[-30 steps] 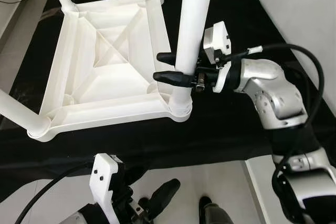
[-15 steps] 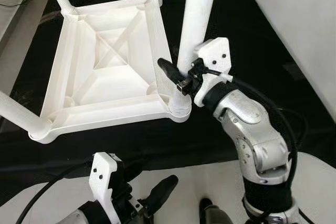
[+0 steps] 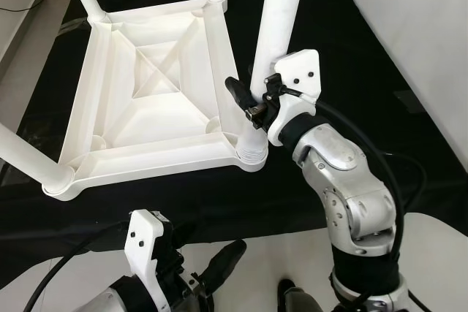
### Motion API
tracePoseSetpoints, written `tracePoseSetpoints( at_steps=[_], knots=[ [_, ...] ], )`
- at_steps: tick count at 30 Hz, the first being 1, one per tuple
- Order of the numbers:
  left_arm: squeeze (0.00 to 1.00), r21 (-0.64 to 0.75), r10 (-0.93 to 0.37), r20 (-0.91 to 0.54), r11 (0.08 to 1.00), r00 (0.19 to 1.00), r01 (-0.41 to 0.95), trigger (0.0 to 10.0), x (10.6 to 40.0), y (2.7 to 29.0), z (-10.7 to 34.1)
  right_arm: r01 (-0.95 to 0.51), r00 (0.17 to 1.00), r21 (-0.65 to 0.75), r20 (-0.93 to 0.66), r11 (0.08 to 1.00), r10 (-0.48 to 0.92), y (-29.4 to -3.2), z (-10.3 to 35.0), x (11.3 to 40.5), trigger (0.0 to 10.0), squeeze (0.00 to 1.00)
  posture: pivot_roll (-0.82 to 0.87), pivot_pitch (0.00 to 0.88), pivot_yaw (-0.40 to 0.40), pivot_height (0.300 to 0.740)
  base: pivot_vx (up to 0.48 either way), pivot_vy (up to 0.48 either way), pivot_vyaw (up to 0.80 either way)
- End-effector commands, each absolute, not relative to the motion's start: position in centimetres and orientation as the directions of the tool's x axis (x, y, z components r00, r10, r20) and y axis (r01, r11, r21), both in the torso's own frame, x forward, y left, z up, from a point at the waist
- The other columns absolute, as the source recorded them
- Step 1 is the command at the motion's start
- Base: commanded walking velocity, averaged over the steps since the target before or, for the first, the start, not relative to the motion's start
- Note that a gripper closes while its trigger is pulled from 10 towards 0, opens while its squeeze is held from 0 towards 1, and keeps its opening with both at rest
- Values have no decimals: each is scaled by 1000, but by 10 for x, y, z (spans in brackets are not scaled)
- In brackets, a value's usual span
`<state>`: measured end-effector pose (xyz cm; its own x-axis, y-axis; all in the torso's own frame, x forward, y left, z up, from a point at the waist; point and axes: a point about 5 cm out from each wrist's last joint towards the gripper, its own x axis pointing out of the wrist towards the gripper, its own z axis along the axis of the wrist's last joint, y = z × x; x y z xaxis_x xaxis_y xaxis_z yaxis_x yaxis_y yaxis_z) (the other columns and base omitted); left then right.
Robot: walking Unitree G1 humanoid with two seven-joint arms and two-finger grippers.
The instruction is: Building children table
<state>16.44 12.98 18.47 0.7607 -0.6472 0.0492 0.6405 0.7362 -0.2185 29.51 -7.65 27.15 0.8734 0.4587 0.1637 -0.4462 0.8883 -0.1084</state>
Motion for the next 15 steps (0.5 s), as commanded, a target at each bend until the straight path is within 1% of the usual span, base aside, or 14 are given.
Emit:
tracePoseSetpoints(
  at_steps=[1,3,5,8,9,11,12,14,15],
  knots=[
    [0,-195,-590,96,779,802,596,10000,175,141,197,-347,935,-77,-108,935,338,-92,219,307,10000,0,-74,306,67,740,0,0,0],
    [0,-158,-569,178,788,803,594,10000,185,148,218,-349,934,-74,-108,934,341,-90,218,307,10000,0,-70,291,69,740,0,0,0],
    [0,-141,-567,204,789,798,597,10000,189,150,225,-351,933,-71,-108,934,343,-90,218,307,10000,0,-70,291,69,740,0,0,0],
    [0,-51,-595,333,763,731,644,10000,207,157,271,-362,930,-56,-97,931,356,-84,219,307,10000,0,-65,274,79,740,0,0,0],
    [0,-51,-595,333,763,731,644,10000,207,157,271,-362,930,-56,-97,931,356,-84,219,307,10000,0,-65,274,79,740,0,0,0],
    [0,-29,-622,397,727,675,686,10000,218,157,300,-369,927,-49,-91,928,364,-81,219,306,10000,0,-62,264,82,740,0,0,0],
    [0,-29,-622,397,727,675,686,10000,218,157,300,-369,927,-49,-91,928,364,-81,219,306,10000,0,-62,264,82,740,0,0,0],
    [0,-13,-669,420,672,614,741,10000,231,152,326,-377,924,-43,-82,925,373,-77,220,306,10000,0,-57,248,91,740,0,0,0],
    [0,-14,-686,419,651,595,759,10000,236,150,334,-380,923,-42,-78,924,376,-76,220,306,10000,0,-57,248,91,740,0,0,0]
  ],
)
